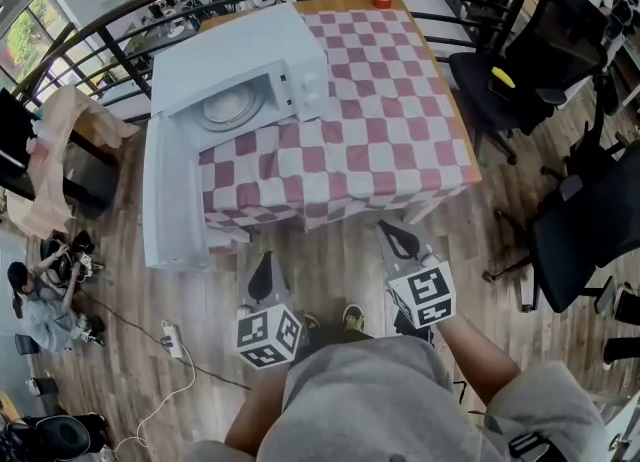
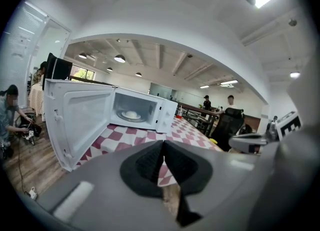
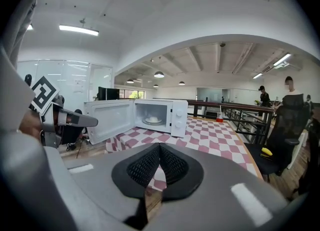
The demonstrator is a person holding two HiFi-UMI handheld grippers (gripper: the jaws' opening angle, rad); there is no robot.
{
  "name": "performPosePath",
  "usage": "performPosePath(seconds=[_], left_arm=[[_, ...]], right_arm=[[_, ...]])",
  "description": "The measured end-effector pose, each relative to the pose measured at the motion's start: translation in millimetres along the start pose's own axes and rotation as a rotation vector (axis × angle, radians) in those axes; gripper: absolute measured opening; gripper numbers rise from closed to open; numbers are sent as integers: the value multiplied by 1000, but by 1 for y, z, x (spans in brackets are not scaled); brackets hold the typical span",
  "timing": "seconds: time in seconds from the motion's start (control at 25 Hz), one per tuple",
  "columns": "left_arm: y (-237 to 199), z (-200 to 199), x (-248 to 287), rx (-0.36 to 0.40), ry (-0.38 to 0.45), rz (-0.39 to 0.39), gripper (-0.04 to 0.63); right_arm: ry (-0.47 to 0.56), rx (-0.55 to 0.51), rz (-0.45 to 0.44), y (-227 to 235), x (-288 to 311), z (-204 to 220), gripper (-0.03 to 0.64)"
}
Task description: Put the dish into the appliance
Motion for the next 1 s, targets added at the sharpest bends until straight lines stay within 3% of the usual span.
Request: performPosePath(seconds=[0.52, 1.0], left_arm=[[-28, -6, -18, -8, 4, 31, 11], [-30, -5, -20, -6, -1, 41, 11]], right_arm=[[-39, 1, 36, -36, -4, 2, 0], [-20, -4, 39, -41, -2, -4, 0]])
Point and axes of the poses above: the fingertips, and each gripper's own axes: x forward along the fingers, y to its right, z out of its underside, the point moved 5 cm from there along -x, backward along the fingers, and after that the axes turned 5 degrees about -y, right-handed, at the moved point
